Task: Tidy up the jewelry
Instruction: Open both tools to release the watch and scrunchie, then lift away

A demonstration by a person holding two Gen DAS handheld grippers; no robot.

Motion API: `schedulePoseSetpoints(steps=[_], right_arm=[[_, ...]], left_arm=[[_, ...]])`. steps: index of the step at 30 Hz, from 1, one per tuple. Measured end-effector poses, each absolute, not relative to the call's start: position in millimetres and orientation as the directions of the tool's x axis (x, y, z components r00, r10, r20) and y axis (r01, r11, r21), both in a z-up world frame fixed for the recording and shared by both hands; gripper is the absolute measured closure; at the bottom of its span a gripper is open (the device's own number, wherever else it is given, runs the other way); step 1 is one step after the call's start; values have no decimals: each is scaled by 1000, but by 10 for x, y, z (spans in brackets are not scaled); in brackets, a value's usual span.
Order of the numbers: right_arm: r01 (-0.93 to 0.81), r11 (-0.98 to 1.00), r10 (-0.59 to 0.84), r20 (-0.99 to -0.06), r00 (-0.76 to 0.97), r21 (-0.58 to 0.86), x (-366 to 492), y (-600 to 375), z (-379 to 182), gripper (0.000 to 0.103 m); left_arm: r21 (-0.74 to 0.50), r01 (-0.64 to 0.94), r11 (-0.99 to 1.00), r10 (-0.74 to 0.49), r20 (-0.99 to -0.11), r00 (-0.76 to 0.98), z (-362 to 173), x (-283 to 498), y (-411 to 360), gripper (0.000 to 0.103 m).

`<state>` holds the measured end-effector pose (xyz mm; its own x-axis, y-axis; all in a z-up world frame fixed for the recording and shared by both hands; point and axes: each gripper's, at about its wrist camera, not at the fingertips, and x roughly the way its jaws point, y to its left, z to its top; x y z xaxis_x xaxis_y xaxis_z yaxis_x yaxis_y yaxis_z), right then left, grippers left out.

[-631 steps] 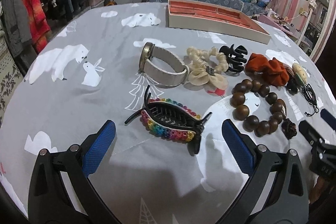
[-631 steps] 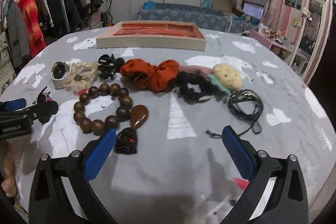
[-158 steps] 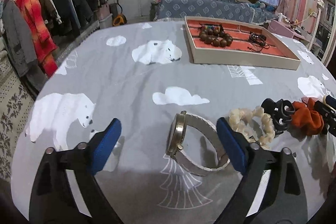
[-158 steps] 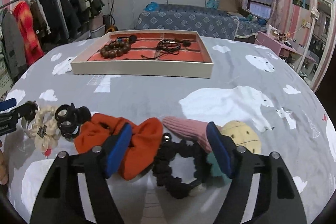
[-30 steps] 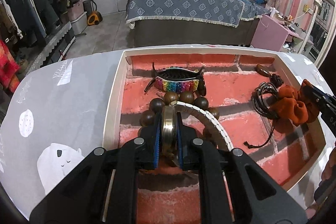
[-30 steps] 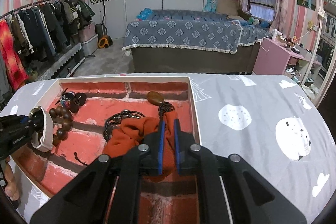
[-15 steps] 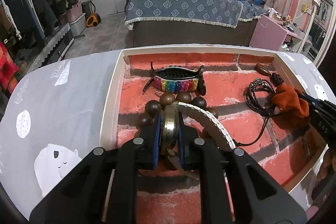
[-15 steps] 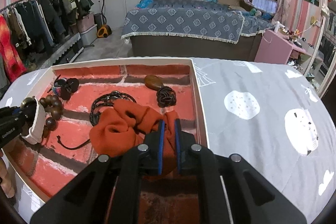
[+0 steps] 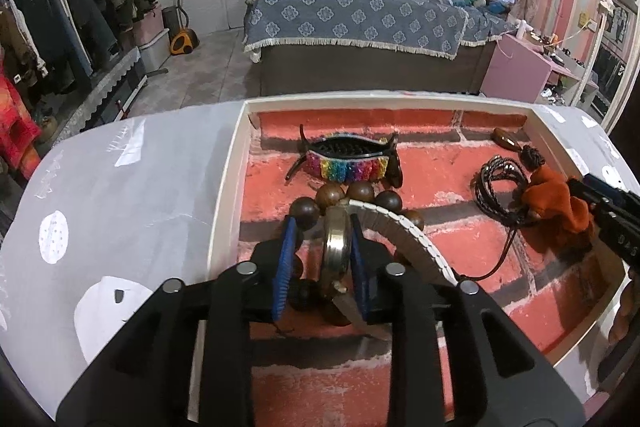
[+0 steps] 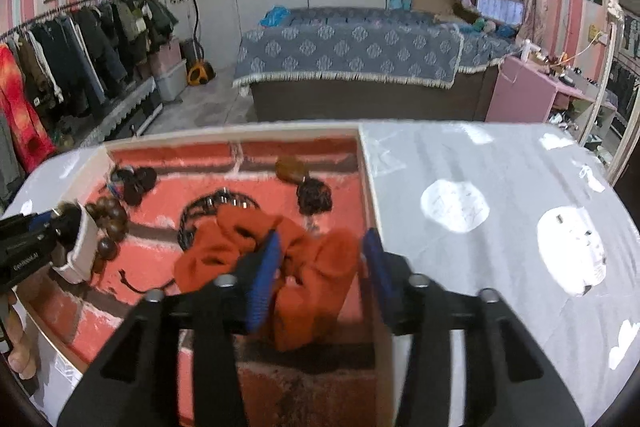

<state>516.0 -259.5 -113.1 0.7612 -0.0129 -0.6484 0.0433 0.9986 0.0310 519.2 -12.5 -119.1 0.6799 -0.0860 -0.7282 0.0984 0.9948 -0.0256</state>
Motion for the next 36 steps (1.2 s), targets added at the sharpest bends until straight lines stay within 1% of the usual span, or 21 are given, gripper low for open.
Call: schedulePoseSetpoints(steps=[2,3,5,6,8,9,11,14,18,24,26,30,36], right_arm=[[54,998,-20,-618,786,36,5103,-2615,-1047,44],[58,997,-20,-607,795,43,5075,-2629,-1006,41],[62,996,-15,-580,814,62,5019,-2664,-906,28],[70,995,-20,-562,827,68,4982,-2683,-844,24],[83,993,-28,-541,841,78,4940,-2723,-745,16],[88,993,-30,-535,845,84,4922,-2748,-700,15],[94,991,-29,-528,849,97,4916,-2827,-626,15],[115,988,-44,-521,852,106,4871,-2934,-546,12],[150,982,-70,-512,856,116,4786,-3036,-433,12],[161,977,-72,-503,861,136,4537,-3171,-222,11],[165,980,-88,-503,860,110,4409,-3173,-190,7],[175,983,-124,-500,857,56,4173,-3190,-180,7],[154,987,-112,-528,842,36,3801,-3205,-304,7]], left_arm=[[-25,88,996,-80,-711,699,-1133,5151,-109,57],[-25,84,996,-77,-701,709,-1101,5130,-98,53],[-27,79,997,-76,-682,727,-1028,5089,-72,42],[-29,77,997,-76,-673,735,-991,5065,-63,40],[-33,75,997,-78,-657,750,-918,5027,-47,29],[-32,70,997,-74,-646,760,-865,5009,-40,26],[-30,62,998,-67,-629,774,-792,4969,-23,13],[-21,51,998,-53,-611,790,-684,4915,-3,6],[-28,63,998,-67,-606,793,-549,4852,6,5],[-16,70,997,-65,-616,785,-412,4657,-87,5],[-8,73,997,-62,-619,783,-359,4566,-131,5],[-4,77,997,-63,-615,786,-248,4344,-197,5],[-10,89,996,-76,-611,788,-191,3907,-302,5]])
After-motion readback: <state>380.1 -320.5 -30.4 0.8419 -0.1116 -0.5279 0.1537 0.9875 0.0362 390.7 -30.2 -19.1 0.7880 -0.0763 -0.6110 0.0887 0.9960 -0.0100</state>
